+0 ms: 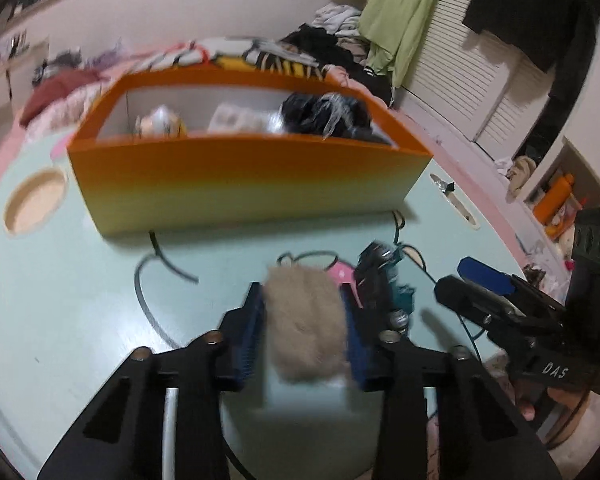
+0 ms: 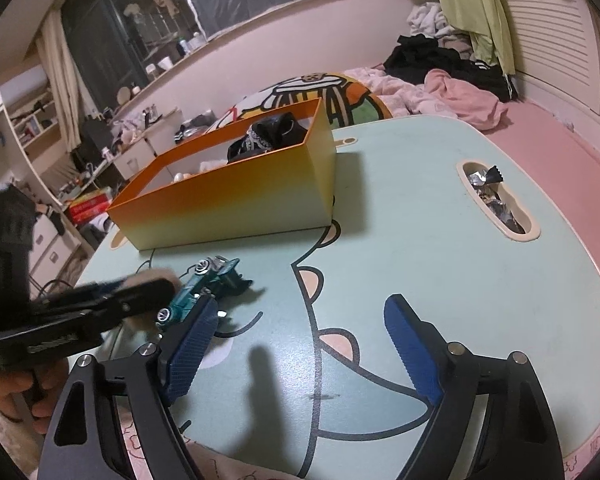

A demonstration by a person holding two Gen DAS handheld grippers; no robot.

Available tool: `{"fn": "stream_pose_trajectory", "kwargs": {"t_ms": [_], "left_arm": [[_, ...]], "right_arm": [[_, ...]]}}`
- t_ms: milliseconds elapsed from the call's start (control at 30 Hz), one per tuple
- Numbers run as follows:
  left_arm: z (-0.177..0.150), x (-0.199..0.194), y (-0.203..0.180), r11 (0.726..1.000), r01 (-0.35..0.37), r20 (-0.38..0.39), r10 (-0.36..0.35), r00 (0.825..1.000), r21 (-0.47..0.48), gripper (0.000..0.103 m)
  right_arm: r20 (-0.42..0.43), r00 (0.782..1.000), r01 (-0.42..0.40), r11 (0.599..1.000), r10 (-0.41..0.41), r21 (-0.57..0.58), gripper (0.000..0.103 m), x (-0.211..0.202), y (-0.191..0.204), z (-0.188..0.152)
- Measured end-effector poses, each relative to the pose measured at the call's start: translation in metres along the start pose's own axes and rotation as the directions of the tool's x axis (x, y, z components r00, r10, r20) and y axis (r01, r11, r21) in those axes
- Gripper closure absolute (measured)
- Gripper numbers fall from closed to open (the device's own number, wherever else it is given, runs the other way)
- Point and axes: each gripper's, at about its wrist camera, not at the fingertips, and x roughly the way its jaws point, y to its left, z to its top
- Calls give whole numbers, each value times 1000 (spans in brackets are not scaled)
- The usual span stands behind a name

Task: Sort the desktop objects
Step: 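Grasp the brown fluffy pompom with the left gripper while the right gripper grasps the green toy car, then lower the brown pompom into the box with the left gripper while the right gripper drops the green car in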

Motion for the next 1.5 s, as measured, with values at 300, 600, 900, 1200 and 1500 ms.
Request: {"fn": "stream_pose_trajectory", "kwargs": {"t_ms": [300, 600, 900, 1200, 1500], "left_arm": [[-13, 2, -26, 973, -168, 44, 163, 986, 159, 78], [-21, -28, 15, 999, -39, 157, 42, 987, -21, 79], [-23, -39, 18, 994, -82, 221, 95, 971, -66, 79], [-20, -37, 14, 995, -81, 221, 90, 971, -50, 79], [-4, -60, 9, 998, -67, 289, 66, 955, -9, 79]], "right_arm": [[-9, 1000, 14, 1000, -14, -23, 17, 3, 2, -1], [-35, 999, 13, 996, -16, -83, 17, 6, 21, 5], [-114, 992, 16, 970, -45, -241, 17, 31, 73, 13], [-126, 989, 30, 945, -75, -326, 80, 37, 83, 4], [-72, 993, -104, 965, 89, -241, 80, 13, 76, 29]]}}
